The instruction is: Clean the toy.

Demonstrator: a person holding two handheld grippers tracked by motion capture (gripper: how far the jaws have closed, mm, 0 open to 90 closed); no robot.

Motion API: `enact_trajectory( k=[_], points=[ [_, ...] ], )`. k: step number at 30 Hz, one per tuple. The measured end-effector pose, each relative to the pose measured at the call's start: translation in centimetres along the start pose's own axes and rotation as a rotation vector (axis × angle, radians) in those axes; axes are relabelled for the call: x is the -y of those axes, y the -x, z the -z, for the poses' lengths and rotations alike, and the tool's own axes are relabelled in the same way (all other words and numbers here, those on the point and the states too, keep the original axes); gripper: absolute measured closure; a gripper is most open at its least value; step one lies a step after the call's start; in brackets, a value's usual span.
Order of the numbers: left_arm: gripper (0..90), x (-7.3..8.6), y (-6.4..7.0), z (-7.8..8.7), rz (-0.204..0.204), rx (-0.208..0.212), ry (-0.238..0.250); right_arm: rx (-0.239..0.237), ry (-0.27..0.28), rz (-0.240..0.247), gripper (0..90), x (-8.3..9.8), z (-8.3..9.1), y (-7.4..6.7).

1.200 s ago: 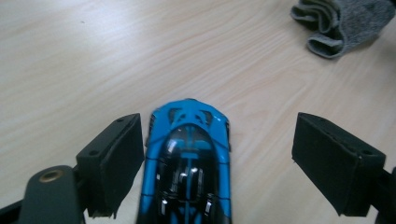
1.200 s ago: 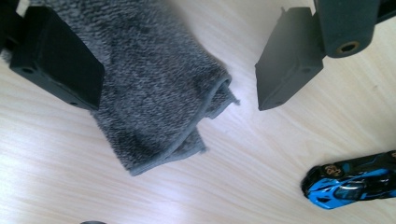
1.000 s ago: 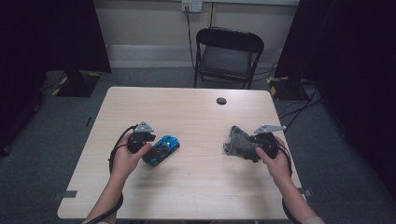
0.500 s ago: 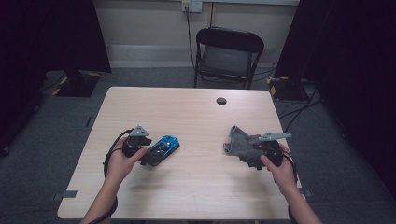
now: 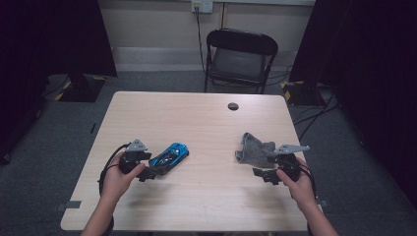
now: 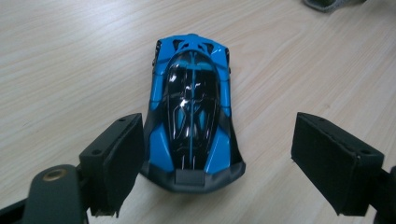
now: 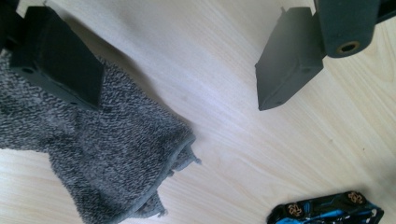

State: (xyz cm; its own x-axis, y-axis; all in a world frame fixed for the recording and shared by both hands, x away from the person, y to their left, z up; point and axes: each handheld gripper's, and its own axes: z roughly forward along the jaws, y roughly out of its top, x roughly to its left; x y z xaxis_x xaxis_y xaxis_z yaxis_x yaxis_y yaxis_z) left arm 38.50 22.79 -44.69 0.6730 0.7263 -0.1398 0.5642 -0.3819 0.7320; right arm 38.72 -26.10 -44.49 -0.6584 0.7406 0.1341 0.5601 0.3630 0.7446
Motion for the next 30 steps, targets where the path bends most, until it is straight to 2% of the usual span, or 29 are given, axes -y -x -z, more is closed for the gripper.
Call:
enact_trajectory(
  k=[9, 13, 30],
  points=[
    [17.2, 1.2, 0.4, 1.3, -0.011, 0.010, 0.016, -0.016, 0.000, 0.010, 15.4, 0.8, 0.1, -0.7],
    [17.2, 1.9, 0.3, 1.6, -0.010, 0.011, 0.007, -0.009, -0.013, 0.026, 15.4, 1.3, 0.2, -0.7],
    [17.2, 4.0, 0.2, 2.3, 0.001, 0.015, 0.004, -0.018, -0.005, 0.002, 15.4, 3.3, 0.9, -0.4]
  ],
)
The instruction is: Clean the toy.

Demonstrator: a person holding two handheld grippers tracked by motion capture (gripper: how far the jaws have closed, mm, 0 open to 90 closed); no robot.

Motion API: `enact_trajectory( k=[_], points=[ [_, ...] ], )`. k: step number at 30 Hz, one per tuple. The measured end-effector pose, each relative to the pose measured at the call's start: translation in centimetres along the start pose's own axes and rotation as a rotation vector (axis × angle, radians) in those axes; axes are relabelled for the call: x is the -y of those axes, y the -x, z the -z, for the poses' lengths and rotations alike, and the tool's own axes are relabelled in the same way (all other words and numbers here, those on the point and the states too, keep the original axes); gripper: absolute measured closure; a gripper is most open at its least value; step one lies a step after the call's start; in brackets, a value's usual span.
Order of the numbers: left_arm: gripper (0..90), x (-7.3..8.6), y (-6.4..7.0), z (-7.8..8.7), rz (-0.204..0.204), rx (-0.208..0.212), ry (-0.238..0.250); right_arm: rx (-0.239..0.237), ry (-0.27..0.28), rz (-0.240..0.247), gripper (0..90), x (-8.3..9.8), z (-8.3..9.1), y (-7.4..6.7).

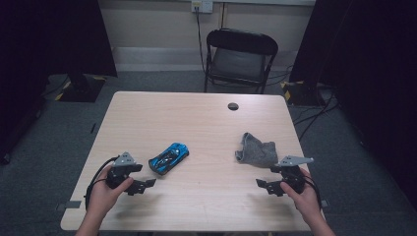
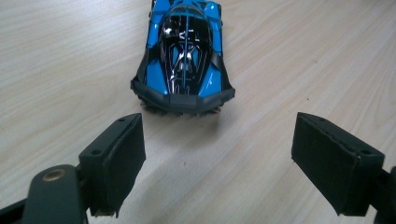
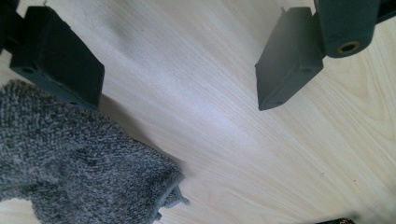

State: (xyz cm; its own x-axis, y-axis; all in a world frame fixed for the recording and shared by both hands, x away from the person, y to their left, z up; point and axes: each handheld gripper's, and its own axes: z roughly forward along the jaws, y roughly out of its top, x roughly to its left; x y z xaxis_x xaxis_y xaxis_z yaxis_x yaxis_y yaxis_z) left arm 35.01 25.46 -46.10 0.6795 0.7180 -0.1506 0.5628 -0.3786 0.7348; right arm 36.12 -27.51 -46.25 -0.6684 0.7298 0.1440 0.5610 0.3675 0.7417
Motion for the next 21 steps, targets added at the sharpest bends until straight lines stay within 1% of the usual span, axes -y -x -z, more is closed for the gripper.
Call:
enact_trajectory(
  k=[1, 2, 4, 7, 12, 13, 21],
  points=[
    [17.2, 0.3, -0.1, 0.1, -0.005, -0.007, 0.002, 0.002, 0.005, -0.004, 15.4, 0.2, 0.1, 0.1],
    [17.2, 0.4, -0.1, 0.2, 0.001, -0.002, 0.003, 0.001, 0.006, -0.007, 15.4, 0.4, 0.1, 0.1],
    [17.2, 0.5, -0.1, 0.3, -0.002, -0.002, 0.004, -0.002, 0.006, -0.007, 15.4, 0.5, 0.2, 0.1],
    [17.2, 0.9, -0.2, 0.5, -0.002, -0.004, 0.002, 0.004, -0.007, 0.004, 15.4, 0.9, 0.3, 0.2],
    [16.8, 1.3, -0.4, 0.8, -0.002, -0.004, 0.001, -0.002, -0.008, 0.006, 15.4, 1.2, 0.4, 0.3],
    [16.8, 1.4, -0.5, 0.9, 0.003, -0.004, 0.004, -0.001, -0.006, 0.002, 15.4, 1.4, 0.5, 0.4],
    [16.9, 1.9, -0.6, 0.9, -0.005, 0.002, 0.005, 0.006, -0.006, -0.008, 15.4, 2.0, 0.8, 0.7]
  ],
)
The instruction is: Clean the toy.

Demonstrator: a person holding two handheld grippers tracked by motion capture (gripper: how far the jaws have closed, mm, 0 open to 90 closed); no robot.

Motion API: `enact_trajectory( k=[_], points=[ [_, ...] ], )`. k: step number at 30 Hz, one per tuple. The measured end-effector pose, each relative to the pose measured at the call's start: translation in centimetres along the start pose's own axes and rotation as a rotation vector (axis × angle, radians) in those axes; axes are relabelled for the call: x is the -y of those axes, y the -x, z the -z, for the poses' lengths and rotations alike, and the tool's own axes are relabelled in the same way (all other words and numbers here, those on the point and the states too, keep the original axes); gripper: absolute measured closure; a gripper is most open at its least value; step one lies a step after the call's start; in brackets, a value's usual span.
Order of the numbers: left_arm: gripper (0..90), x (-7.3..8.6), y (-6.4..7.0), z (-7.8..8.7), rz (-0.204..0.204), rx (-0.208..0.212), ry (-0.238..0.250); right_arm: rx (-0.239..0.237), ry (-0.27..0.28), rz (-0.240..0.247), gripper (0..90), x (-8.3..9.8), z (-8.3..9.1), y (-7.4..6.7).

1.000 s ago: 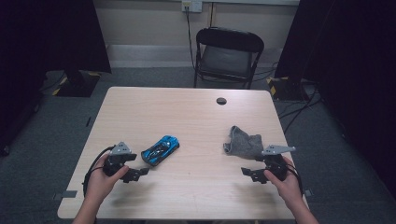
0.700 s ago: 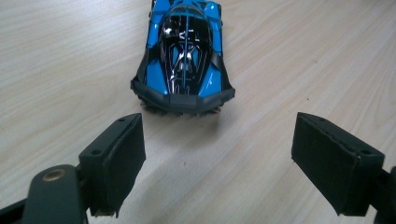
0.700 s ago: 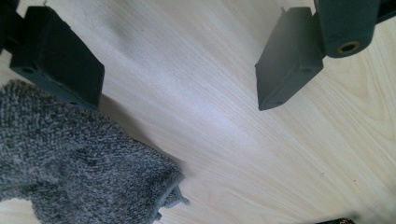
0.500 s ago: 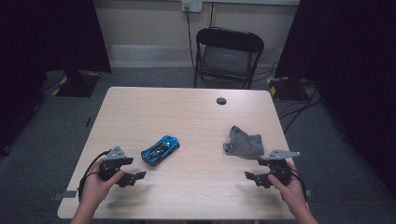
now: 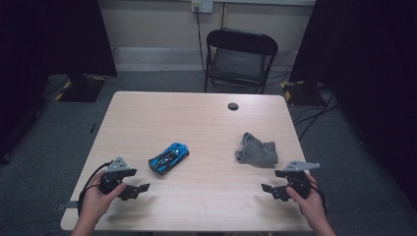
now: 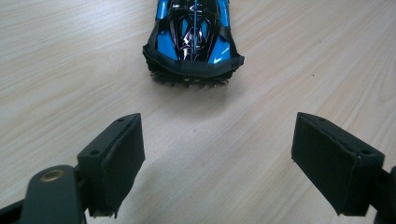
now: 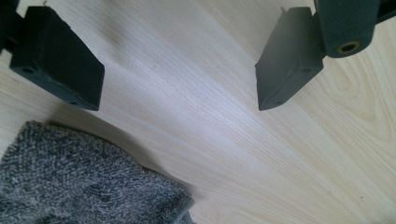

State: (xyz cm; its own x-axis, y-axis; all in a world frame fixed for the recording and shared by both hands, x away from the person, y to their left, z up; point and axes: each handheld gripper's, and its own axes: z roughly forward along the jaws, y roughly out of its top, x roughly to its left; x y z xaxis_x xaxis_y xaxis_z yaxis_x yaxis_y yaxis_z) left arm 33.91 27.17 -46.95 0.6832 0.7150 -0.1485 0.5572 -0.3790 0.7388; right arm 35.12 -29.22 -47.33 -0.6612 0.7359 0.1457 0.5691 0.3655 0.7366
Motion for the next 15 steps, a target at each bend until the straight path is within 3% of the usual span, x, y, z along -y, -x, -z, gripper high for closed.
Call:
enact_trajectory(
  k=[15],
  points=[
    [17.3, 0.9, -0.4, 0.7, -0.011, -0.011, -0.004, 0.016, -0.009, -0.007, 15.4, 1.2, 0.6, 0.6]
  ],
)
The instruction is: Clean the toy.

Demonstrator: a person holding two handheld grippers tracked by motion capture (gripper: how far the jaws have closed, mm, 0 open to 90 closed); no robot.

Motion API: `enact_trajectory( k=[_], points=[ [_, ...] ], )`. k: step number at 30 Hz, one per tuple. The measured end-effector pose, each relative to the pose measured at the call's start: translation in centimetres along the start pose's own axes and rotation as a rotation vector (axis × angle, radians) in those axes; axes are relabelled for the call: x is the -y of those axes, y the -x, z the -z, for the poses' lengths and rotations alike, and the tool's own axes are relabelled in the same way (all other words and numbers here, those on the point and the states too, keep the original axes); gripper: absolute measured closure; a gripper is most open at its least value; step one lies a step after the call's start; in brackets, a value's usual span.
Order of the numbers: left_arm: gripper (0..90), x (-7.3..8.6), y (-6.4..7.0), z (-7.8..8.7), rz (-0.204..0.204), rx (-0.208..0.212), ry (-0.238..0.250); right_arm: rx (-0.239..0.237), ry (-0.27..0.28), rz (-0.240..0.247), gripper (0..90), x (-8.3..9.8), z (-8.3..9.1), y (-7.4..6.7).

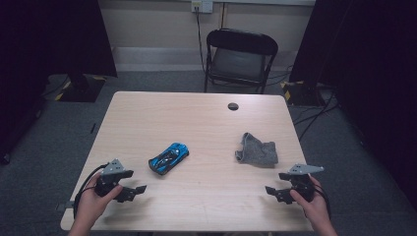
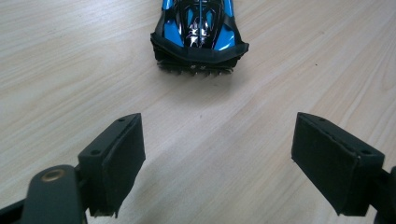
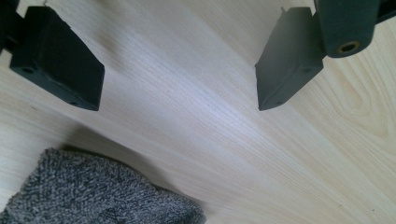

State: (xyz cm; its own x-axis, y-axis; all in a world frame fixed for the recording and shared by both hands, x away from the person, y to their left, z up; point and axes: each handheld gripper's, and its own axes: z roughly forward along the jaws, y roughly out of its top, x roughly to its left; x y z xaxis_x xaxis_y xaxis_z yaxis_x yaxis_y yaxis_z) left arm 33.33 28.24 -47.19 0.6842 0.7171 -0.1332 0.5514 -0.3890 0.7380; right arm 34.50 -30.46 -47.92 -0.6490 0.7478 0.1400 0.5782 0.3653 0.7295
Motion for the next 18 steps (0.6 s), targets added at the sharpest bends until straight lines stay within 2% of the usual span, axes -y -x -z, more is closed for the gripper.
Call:
enact_trajectory(
  k=[15, 18],
  points=[
    [16.9, 1.3, -0.3, 0.5, -0.014, -0.001, -0.003, 0.017, -0.012, 0.002, 15.4, 1.2, 0.4, 0.5],
    [16.8, 1.6, -0.5, 0.6, -0.003, -0.004, 0.004, 0.015, -0.015, 0.004, 15.4, 1.3, 0.3, 0.5]
  ],
)
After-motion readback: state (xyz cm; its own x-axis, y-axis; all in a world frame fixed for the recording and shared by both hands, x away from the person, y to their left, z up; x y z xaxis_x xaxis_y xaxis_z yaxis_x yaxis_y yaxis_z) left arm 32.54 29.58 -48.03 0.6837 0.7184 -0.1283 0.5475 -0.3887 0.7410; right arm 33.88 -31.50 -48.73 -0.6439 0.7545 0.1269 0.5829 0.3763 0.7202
